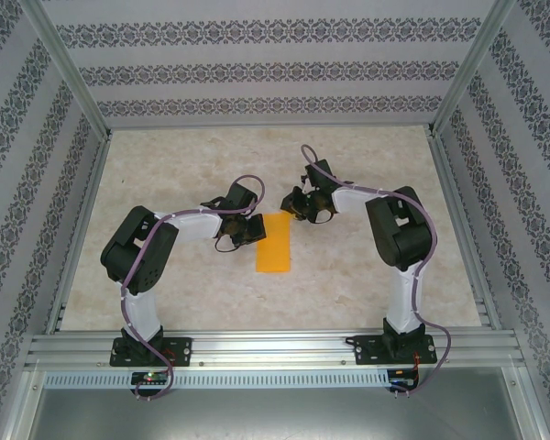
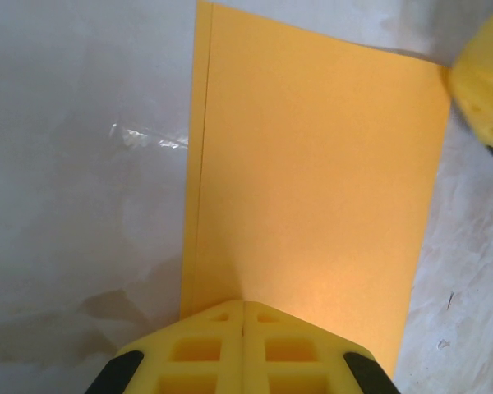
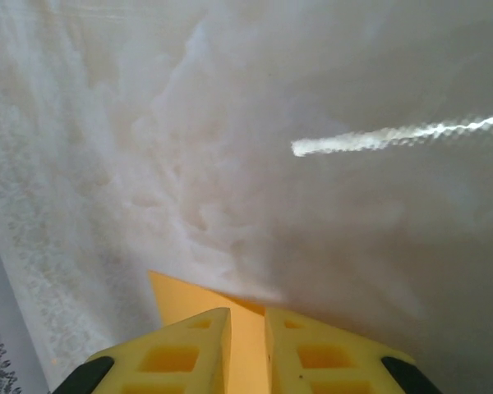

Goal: Fold a paper plane with a square sheet of paper (pick it up from the middle)
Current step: Fold the square sheet of paper in half at the center of the table.

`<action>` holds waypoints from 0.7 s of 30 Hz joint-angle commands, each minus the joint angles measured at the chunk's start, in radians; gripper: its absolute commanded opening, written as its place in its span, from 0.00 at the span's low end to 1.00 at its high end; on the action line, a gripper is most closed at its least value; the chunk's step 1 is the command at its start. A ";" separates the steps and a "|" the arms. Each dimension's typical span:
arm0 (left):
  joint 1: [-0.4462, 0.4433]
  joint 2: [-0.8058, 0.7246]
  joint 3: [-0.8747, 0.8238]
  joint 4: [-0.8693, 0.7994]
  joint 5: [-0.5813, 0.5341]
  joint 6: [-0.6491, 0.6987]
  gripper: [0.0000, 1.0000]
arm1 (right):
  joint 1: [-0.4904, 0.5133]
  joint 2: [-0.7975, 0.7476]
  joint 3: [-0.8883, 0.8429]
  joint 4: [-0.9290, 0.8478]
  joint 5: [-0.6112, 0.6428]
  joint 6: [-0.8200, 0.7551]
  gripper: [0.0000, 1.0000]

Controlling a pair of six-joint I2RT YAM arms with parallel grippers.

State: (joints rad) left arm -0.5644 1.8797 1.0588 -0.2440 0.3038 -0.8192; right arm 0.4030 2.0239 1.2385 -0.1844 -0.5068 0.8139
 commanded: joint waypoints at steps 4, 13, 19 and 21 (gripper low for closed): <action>-0.008 0.037 -0.026 -0.094 -0.051 0.014 0.04 | 0.007 -0.125 -0.045 0.027 -0.033 0.011 0.20; -0.008 0.036 -0.028 -0.094 -0.051 0.017 0.05 | 0.056 -0.113 -0.213 0.177 -0.032 0.086 0.20; -0.008 0.031 -0.029 -0.097 -0.052 0.018 0.05 | 0.061 -0.106 -0.231 0.141 0.000 0.094 0.20; -0.009 0.030 -0.031 -0.098 -0.054 0.017 0.05 | 0.063 -0.128 -0.220 0.087 0.016 0.069 0.20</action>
State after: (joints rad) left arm -0.5644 1.8797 1.0584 -0.2440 0.3035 -0.8192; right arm 0.4629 1.9198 1.0088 -0.0681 -0.5228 0.8928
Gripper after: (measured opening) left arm 0.067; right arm 0.197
